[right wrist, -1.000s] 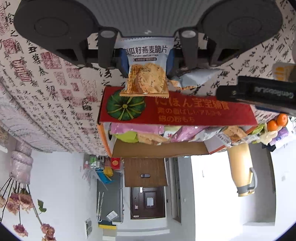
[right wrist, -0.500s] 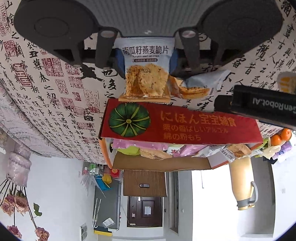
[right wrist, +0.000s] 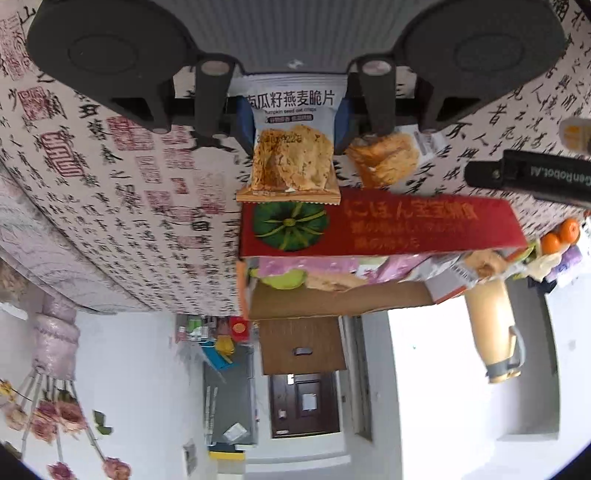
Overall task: Organize snacks
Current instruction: 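Grasp the other tan cookie packet with the left tool while right holds its packet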
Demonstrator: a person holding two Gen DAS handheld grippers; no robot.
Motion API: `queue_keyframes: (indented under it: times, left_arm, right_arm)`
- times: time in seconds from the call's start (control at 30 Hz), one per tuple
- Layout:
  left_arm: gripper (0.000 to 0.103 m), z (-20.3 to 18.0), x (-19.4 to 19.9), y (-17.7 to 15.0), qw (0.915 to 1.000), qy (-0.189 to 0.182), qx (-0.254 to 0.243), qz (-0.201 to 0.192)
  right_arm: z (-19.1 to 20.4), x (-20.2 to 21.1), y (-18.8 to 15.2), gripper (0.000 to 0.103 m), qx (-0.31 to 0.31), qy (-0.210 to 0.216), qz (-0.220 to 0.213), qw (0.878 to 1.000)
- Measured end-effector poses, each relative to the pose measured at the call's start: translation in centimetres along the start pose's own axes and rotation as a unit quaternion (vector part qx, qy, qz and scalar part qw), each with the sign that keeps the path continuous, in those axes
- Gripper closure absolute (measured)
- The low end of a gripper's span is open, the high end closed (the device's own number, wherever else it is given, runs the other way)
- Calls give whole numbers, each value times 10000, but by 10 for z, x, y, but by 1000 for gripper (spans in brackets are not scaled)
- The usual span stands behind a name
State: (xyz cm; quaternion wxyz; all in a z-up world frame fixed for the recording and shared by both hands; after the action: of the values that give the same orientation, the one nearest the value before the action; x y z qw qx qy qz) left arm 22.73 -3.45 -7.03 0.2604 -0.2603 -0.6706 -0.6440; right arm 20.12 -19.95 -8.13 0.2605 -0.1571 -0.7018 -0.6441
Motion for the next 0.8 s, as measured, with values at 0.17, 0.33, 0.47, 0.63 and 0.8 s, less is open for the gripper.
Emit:
queue_keyframes:
  times: [0.17, 0.33, 0.47, 0.63, 0.8]
  left_arm:
    - [0, -12, 7, 2, 9997, -158, -129, -147]
    - [0, -36, 6, 3, 9984, -297, -461, -150]
    - [0, -55, -1, -2, 9971, -346, -673, -58]
    - [0, -75, -14, -2, 9956, -265, -893, 12]
    - [0, -93, -28, -4, 9935, -203, -1115, 112]
  right_arm:
    - [-14, 6, 1, 61, -164, -151, -117, 9997]
    - [-28, 16, 2, 61, -324, -206, -241, 9990]
    - [-37, 20, -1, 61, -432, -165, -316, 9984]
    - [-46, 21, -2, 61, -518, -103, -366, 9979]
    - [-54, 16, -4, 61, -670, 32, -384, 9970]
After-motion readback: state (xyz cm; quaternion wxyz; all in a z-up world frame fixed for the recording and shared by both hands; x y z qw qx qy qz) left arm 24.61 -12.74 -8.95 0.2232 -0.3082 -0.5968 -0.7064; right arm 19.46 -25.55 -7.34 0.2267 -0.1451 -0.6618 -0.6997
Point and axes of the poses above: each gripper's, at about its wrist camera, not at the fingertips, and x roughly against the way its jaws point, z to its left, y to its top, the point moved 7 cm from there along -x, roughly the way its jaws point, and after that the axes turned 2 degrees about x, right-handed, at the moved point
